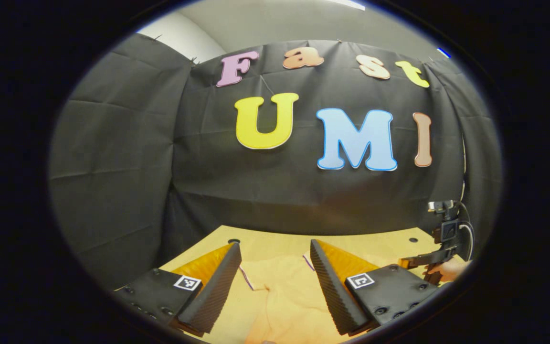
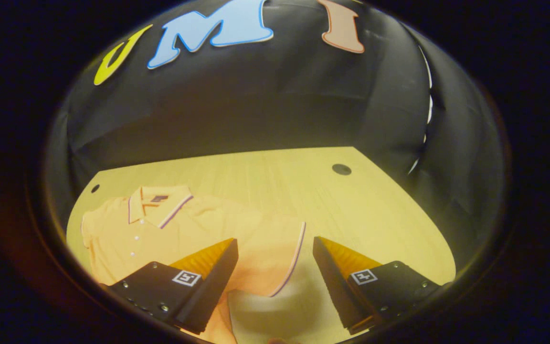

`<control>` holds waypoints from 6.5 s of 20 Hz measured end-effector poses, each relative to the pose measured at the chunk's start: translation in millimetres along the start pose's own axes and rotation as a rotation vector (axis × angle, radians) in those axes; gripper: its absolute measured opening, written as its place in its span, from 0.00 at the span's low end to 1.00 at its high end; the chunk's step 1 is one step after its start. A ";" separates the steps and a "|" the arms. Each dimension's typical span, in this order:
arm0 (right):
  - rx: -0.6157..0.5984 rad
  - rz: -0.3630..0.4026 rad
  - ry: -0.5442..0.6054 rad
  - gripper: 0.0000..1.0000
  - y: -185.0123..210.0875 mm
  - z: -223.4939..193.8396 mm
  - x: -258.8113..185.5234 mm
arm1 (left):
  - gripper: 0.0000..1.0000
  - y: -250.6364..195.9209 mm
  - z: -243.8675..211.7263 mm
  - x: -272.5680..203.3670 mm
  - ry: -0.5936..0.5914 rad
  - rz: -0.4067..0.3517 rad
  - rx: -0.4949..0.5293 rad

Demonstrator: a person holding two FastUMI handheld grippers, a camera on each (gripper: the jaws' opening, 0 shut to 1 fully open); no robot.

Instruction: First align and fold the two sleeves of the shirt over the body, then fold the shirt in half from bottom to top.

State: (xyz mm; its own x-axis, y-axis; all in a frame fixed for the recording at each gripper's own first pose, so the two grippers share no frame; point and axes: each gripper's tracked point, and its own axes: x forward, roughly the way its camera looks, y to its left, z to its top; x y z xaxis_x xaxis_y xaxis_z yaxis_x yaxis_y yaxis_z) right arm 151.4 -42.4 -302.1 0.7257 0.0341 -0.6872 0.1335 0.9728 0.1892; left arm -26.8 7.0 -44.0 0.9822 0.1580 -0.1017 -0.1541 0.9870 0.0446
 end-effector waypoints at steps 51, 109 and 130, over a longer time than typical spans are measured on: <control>-0.167 0.191 -0.009 0.07 135.4 2.1 1.9 | 0.94 62.4 -19.2 -11.5 0.028 0.087 -0.031; -0.066 0.077 -0.329 0.96 182.3 5.3 -291.2 | 0.94 104.4 -290.9 303.4 0.502 -0.049 0.009; 0.022 0.072 -0.289 0.96 134.3 -10.4 -284.6 | 0.06 70.9 -248.6 300.3 0.424 -0.091 0.053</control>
State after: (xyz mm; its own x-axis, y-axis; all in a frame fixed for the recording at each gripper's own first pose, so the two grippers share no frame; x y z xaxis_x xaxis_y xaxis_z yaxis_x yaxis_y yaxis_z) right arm -44.2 81.0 -88.4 0.8956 0.0328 -0.4436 0.0871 0.9650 0.2472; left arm 230.5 131.3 -318.5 0.8586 0.0789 -0.5066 -0.0526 0.9964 0.0660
